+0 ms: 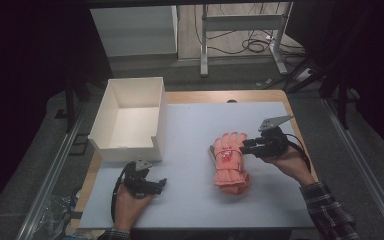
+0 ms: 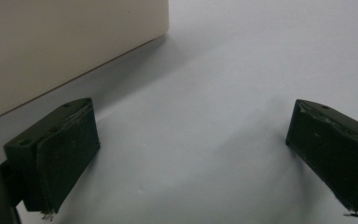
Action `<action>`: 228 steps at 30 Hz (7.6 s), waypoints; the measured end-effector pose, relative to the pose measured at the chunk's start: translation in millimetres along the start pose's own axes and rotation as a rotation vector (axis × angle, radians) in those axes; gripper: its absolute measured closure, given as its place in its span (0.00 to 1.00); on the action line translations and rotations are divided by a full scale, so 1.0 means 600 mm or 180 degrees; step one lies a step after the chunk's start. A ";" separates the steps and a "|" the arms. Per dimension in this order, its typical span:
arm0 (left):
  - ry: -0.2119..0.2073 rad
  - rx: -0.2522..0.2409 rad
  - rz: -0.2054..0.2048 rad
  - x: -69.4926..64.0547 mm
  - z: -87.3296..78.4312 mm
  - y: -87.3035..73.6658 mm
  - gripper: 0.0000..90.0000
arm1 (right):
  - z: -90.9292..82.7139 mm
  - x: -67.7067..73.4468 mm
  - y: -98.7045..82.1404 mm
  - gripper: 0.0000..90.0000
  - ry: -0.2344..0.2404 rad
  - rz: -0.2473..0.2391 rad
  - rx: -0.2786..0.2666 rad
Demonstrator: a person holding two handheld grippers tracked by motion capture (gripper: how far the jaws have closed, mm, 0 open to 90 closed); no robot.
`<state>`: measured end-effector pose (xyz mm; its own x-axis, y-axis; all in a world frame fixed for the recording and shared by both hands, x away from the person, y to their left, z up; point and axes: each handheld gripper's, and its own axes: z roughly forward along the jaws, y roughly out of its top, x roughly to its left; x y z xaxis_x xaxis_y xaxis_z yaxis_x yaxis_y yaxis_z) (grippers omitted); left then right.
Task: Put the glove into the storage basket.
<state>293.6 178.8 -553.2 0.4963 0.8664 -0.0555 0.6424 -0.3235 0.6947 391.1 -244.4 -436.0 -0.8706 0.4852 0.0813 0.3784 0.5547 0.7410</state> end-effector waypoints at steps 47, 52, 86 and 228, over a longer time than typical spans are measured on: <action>-0.0909 -0.0005 0.0636 -0.174 0.070 0.136 0.08 | 0.041 0.087 -0.152 0.74 -0.0115 0.0308 0.0040; -0.0821 0.0033 0.0645 -0.163 0.067 0.132 0.08 | 0.034 0.082 -0.154 0.73 -0.0142 0.0335 0.0004; -0.0436 0.0162 0.0325 -0.045 0.001 0.052 0.08 | 0.118 0.140 -0.128 0.74 0.0099 0.0216 -0.0022; -0.0861 0.0668 0.0697 -0.165 0.052 0.269 0.61 | 0.003 0.031 -0.209 0.22 -0.1212 0.0616 0.0068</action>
<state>366.4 28.8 -458.0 0.7523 0.6461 -0.1287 0.5959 -0.5840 0.5511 328.2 -304.0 -528.5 -0.6061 0.7945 -0.0374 0.5334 0.4409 0.7219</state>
